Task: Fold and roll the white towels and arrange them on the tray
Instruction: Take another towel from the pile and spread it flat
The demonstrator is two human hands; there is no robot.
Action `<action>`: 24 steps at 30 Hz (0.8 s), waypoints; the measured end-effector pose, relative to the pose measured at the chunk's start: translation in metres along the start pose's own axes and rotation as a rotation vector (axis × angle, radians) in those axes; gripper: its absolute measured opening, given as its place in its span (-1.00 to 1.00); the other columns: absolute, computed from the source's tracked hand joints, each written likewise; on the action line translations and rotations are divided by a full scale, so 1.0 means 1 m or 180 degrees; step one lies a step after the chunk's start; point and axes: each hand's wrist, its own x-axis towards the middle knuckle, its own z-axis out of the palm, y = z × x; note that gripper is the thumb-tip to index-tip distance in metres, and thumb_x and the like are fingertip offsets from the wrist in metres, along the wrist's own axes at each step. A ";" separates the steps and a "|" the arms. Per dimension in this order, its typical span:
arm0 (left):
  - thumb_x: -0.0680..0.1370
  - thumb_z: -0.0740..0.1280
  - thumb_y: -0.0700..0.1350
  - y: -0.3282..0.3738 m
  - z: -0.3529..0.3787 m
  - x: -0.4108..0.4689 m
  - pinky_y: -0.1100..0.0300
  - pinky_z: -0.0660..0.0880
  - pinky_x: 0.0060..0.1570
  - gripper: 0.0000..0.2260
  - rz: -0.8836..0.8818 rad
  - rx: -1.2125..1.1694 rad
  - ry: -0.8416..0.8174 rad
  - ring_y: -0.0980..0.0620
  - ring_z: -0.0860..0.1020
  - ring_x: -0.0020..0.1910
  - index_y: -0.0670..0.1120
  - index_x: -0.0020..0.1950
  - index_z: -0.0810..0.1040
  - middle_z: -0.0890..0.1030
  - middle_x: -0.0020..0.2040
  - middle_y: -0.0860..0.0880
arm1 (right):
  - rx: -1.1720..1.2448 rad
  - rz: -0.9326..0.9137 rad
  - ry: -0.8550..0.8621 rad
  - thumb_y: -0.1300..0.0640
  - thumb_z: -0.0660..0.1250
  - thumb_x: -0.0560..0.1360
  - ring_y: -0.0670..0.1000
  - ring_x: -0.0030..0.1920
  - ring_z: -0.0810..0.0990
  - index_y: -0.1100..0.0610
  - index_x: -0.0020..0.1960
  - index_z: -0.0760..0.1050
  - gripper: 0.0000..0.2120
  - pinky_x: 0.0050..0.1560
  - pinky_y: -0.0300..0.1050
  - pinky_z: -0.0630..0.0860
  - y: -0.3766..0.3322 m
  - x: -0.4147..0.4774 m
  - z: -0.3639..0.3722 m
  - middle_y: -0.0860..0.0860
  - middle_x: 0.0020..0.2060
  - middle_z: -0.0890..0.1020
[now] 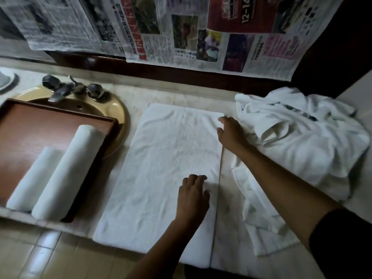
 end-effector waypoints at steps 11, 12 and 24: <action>0.53 0.28 0.17 0.013 0.045 0.012 -0.09 0.51 0.12 -0.60 -0.0034 0.0927 0.0028 -0.18 0.48 0.20 -0.01 0.29 0.45 0.47 0.33 -0.11 | -0.0292 0.0343 -0.0299 0.03 0.29 0.62 0.29 0.23 0.55 0.20 0.24 0.48 -0.71 0.19 0.04 0.48 0.017 0.087 -0.004 0.21 0.23 0.53; 0.51 0.29 0.19 0.014 0.045 0.014 -0.09 0.52 0.07 -0.58 -0.0049 0.0978 0.0063 -0.18 0.50 0.15 -0.02 0.26 0.47 0.49 0.28 -0.11 | -0.0221 0.0368 -0.0307 0.03 0.28 0.61 0.28 0.23 0.55 0.19 0.21 0.49 -0.73 0.19 0.02 0.47 0.015 0.090 -0.007 0.20 0.21 0.56; 0.57 0.29 -0.15 0.041 0.020 0.031 0.14 0.40 -0.12 -0.96 -0.0248 -0.0167 0.0025 0.00 0.42 -0.08 -0.04 -0.02 0.45 0.49 -0.03 0.02 | 0.1087 0.0355 -0.0317 0.21 0.29 0.53 0.05 -0.16 0.58 0.01 -0.12 0.55 -0.87 -0.15 -0.12 0.47 0.018 0.102 -0.059 -0.02 -0.22 0.59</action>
